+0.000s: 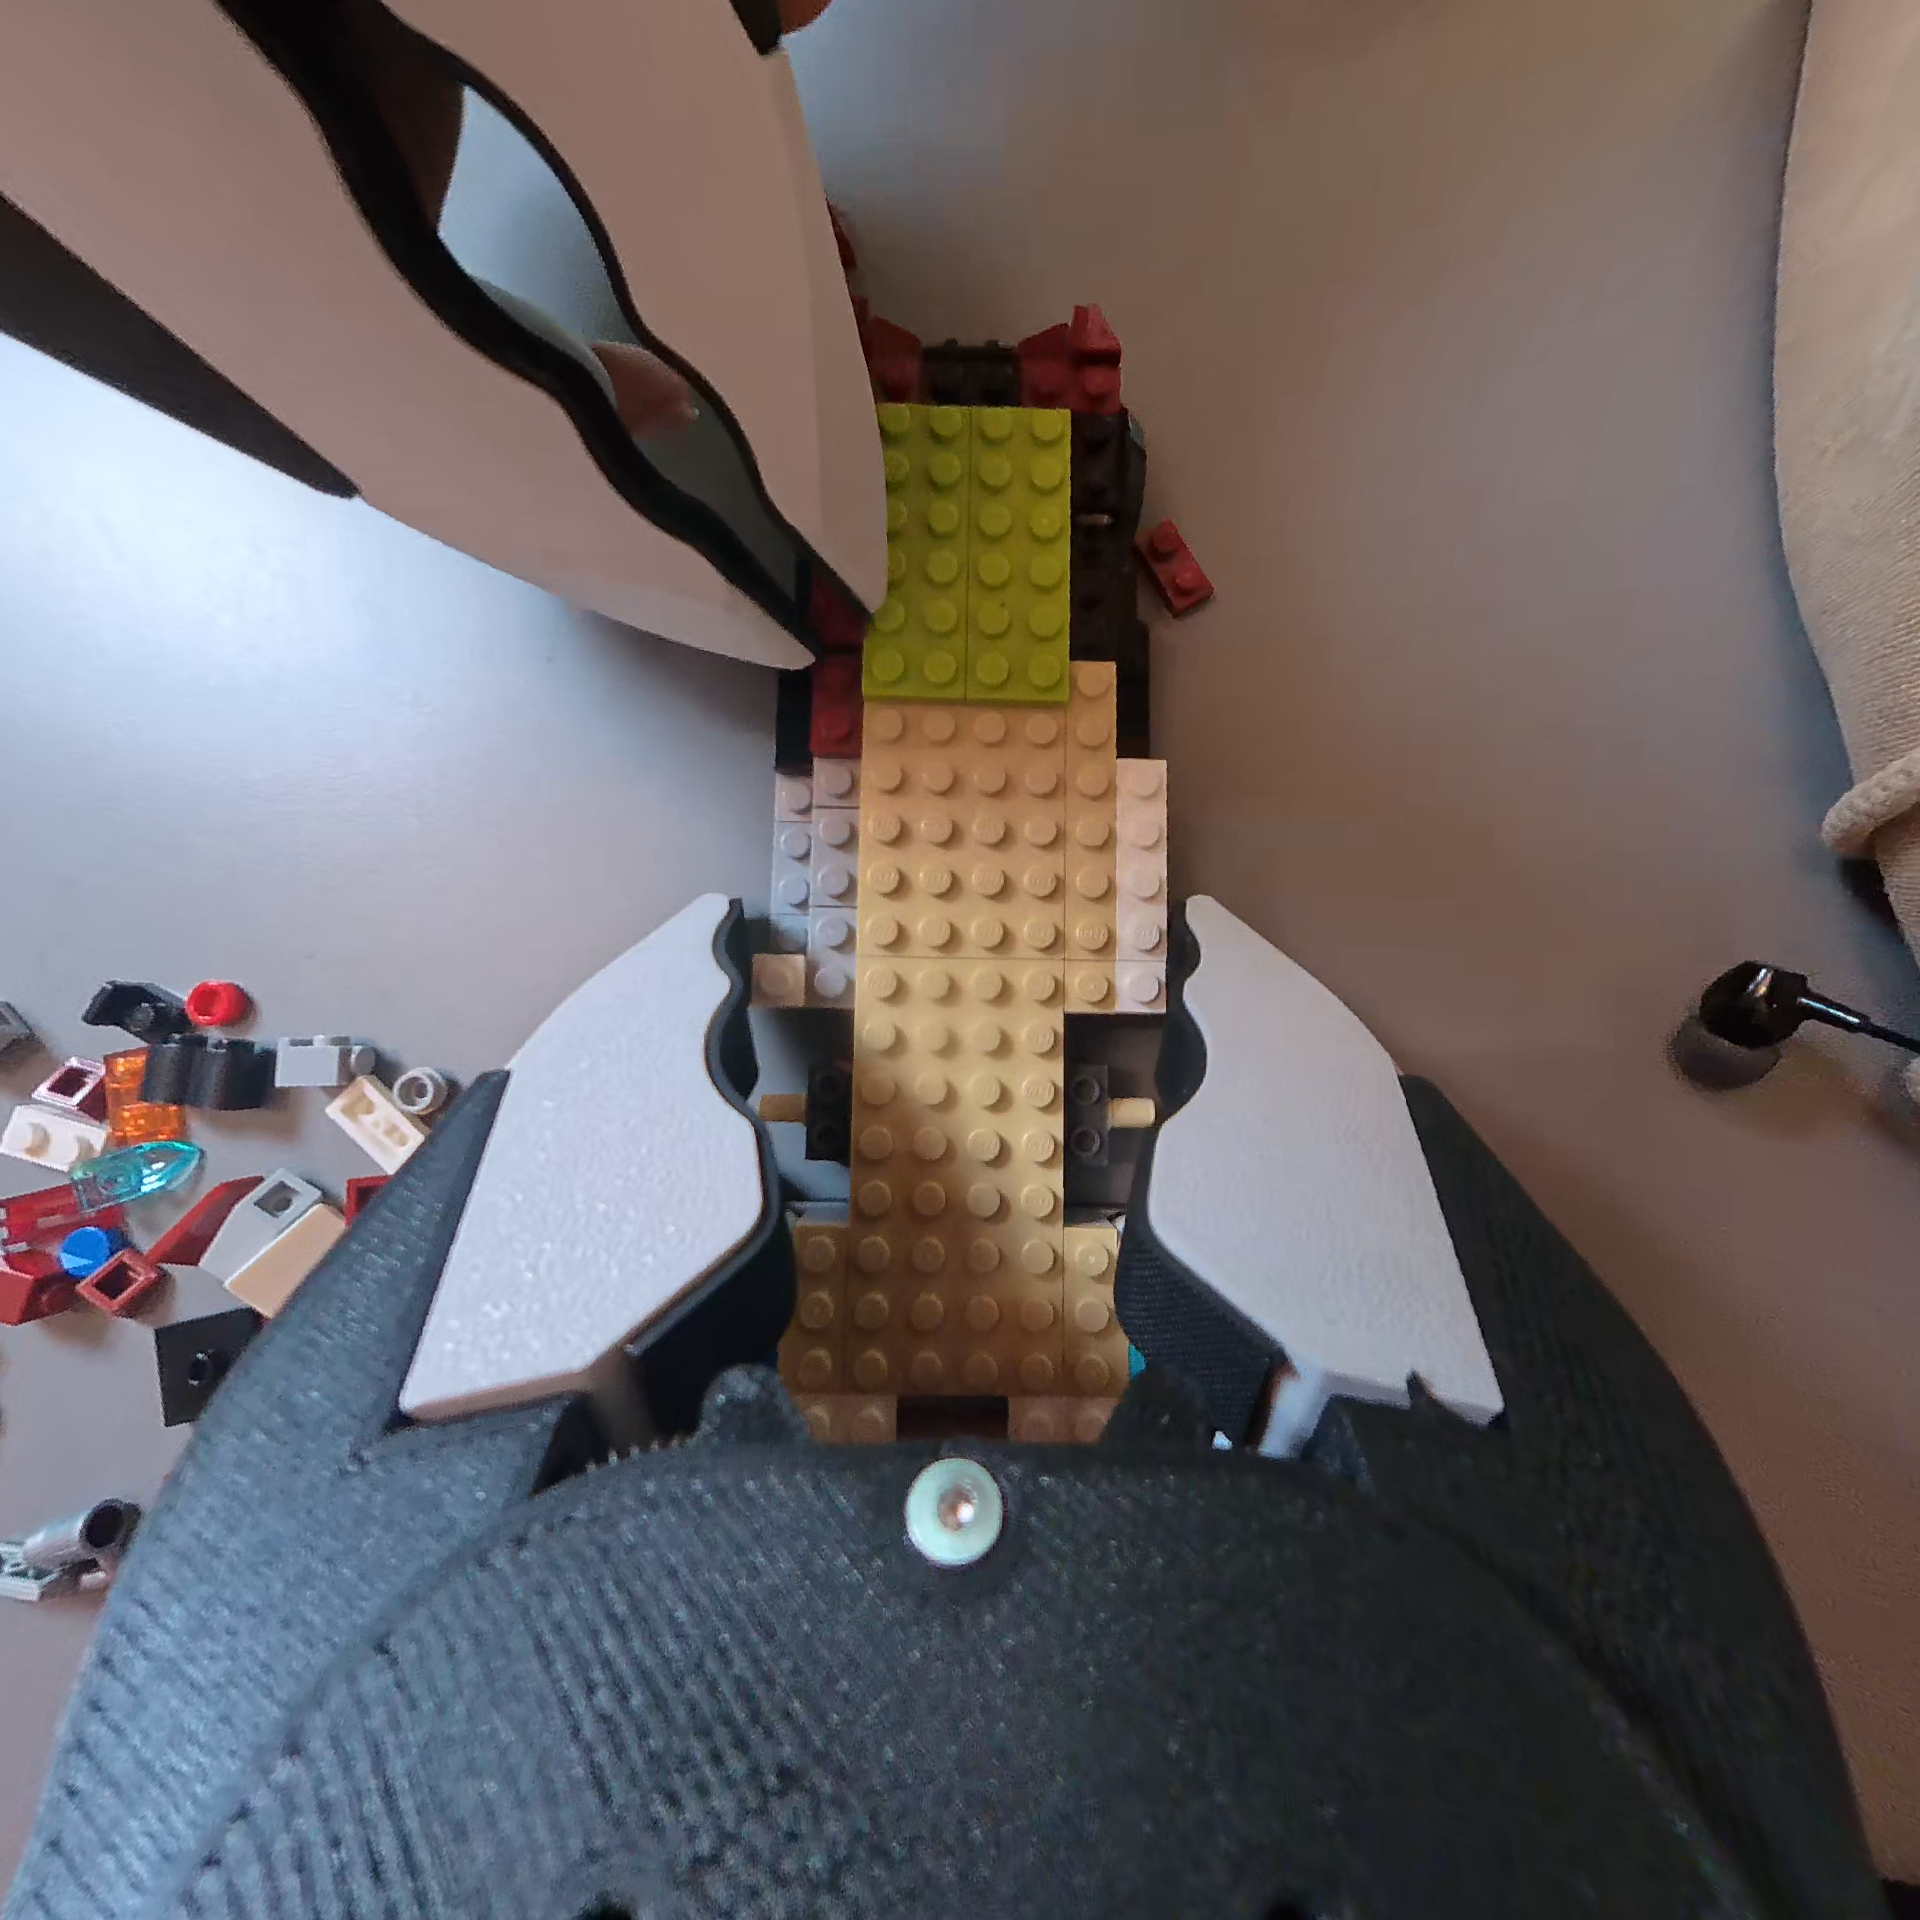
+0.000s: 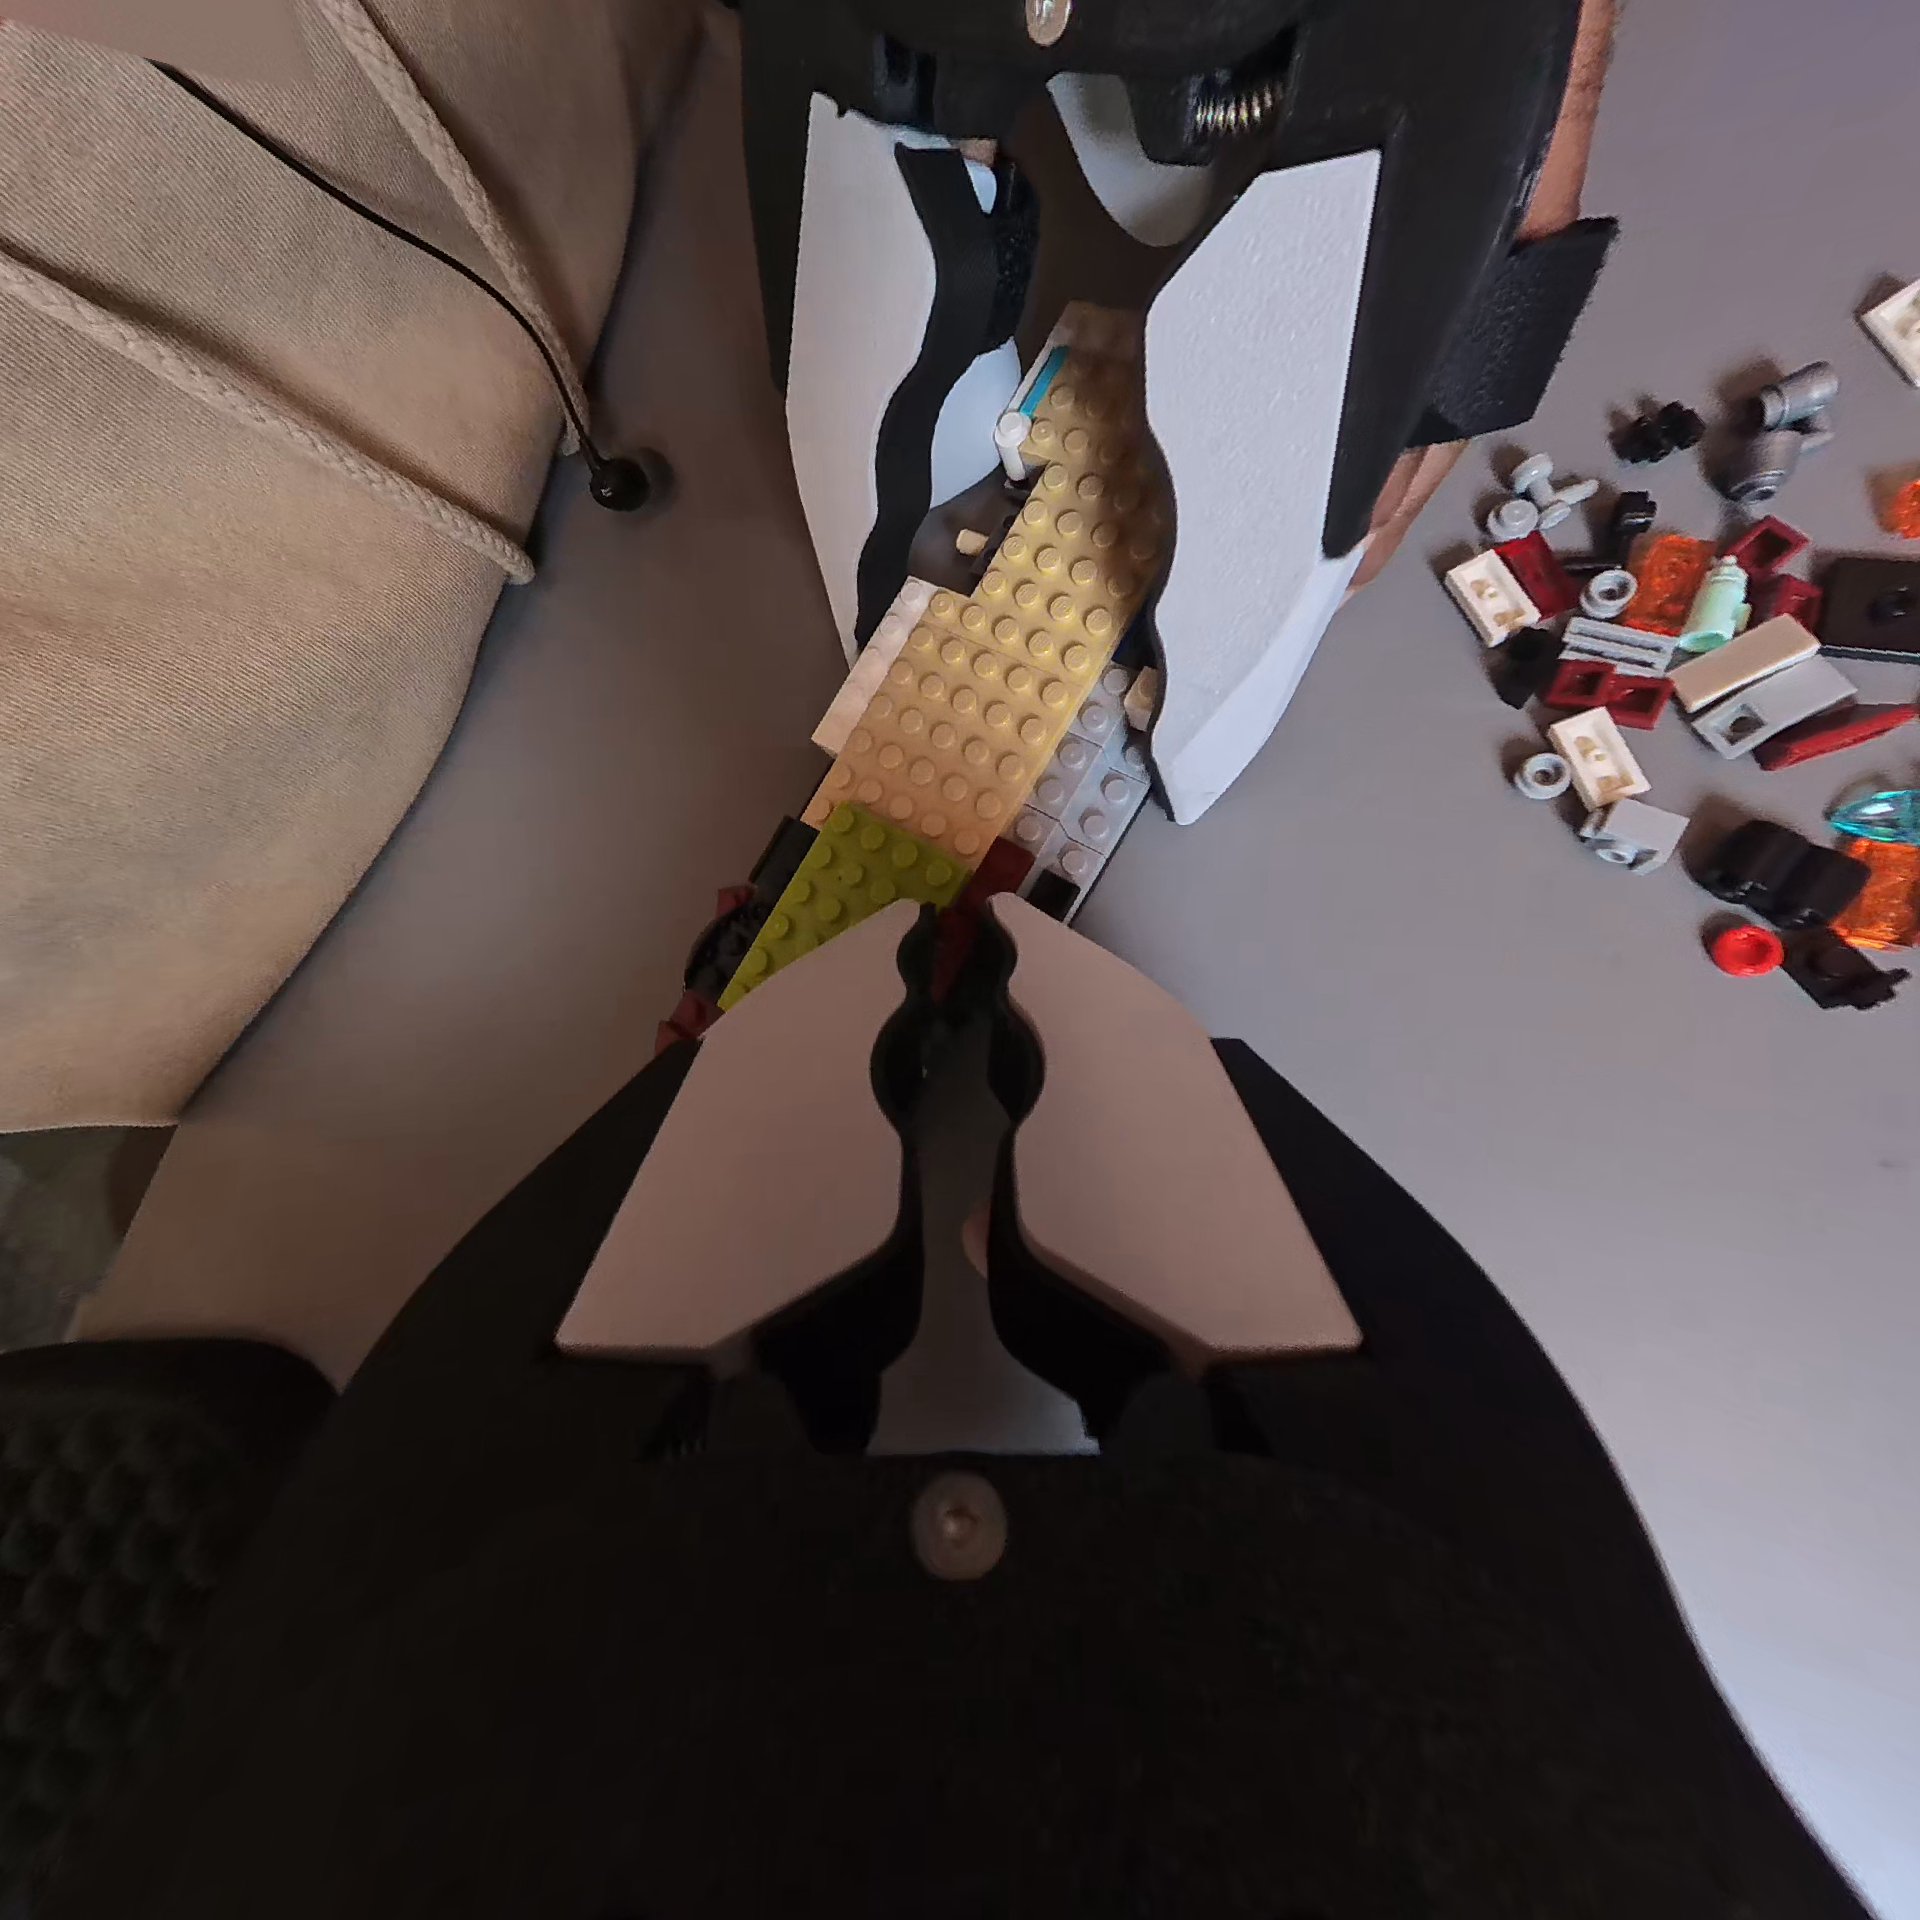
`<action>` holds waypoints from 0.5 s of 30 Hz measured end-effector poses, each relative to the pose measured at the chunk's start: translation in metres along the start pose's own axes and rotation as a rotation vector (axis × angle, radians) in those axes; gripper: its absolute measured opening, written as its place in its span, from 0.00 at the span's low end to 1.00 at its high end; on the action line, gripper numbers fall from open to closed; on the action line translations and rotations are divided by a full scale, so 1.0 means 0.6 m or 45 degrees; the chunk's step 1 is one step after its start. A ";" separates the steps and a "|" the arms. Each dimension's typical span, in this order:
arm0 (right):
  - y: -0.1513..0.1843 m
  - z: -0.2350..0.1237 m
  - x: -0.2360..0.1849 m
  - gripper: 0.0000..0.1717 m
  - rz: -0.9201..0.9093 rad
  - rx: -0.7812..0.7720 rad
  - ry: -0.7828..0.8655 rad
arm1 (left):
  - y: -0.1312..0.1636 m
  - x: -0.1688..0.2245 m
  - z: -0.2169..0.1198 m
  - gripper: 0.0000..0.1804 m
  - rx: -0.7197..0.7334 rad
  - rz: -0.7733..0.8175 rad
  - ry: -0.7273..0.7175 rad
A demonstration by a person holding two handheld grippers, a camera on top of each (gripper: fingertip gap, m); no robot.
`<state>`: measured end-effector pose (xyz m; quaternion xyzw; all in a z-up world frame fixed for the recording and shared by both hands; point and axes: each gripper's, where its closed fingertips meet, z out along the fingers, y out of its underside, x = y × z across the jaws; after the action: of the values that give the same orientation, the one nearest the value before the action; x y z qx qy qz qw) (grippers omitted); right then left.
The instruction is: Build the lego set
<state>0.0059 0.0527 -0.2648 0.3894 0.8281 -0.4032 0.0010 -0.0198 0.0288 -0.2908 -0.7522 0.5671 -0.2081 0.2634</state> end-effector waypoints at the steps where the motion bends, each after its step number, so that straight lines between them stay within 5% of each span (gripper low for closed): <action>1: 0.000 0.000 0.000 0.04 -0.003 0.014 0.005 | 0.000 0.000 0.000 0.43 0.000 0.001 0.000; 15: -0.005 -0.007 -0.010 0.00 -0.060 0.305 0.036 | -0.002 0.000 0.001 0.42 0.012 -0.002 0.002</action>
<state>0.0092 0.0509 -0.2578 0.3729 0.7829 -0.4936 -0.0667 -0.0188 0.0293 -0.2907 -0.7512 0.5658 -0.2116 0.2661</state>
